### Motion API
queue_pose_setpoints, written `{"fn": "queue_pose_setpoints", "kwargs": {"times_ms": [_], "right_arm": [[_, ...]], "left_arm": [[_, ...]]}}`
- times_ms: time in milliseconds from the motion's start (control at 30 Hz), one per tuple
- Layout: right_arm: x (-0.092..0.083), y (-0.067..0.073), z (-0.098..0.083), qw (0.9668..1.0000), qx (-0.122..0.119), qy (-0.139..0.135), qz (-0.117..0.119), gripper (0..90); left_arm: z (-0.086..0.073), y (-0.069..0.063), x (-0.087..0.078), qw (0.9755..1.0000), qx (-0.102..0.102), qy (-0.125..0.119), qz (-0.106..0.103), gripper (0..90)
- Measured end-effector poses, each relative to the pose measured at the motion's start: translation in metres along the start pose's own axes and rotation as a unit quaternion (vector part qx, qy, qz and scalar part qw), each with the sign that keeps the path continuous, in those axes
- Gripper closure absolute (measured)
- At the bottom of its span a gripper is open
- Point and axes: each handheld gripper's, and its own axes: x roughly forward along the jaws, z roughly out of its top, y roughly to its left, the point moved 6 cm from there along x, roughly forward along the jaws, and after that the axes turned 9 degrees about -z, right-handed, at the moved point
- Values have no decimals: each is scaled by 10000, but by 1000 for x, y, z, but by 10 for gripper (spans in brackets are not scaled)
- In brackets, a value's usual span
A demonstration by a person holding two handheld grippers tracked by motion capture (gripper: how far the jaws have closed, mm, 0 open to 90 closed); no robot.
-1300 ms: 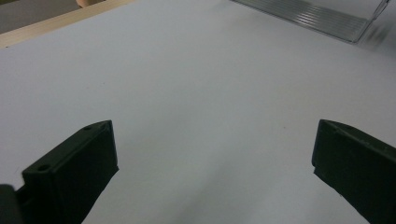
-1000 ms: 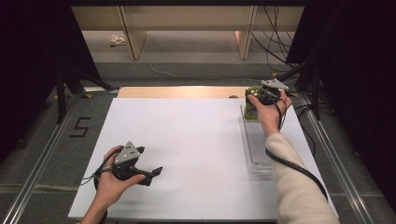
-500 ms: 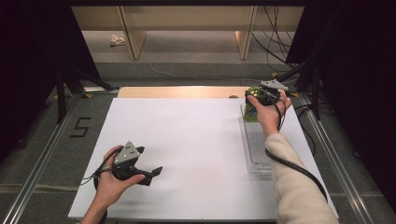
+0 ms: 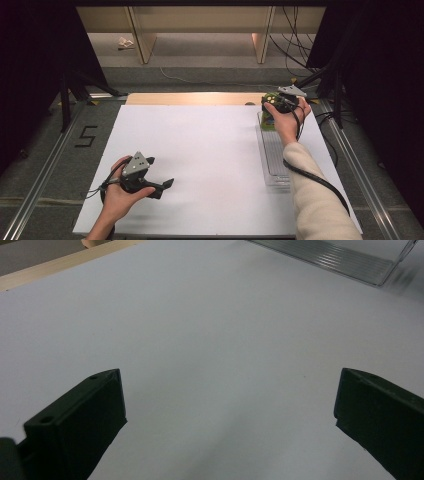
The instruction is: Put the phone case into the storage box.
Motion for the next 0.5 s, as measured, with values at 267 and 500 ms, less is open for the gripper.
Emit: {"fn": "queue_pose_setpoints", "kwargs": {"times_ms": [267, 500], "right_arm": [[1, -1, -2, 10000, -47, 21, 17, 113], [3, -2, -6, 9999, -23, 147, -1, 41]], "left_arm": [[0, 0, 1, 10000, 3, 7, -13, 0], [-1, 0, 1, 10000, -3, 23, -24, 0]]}}
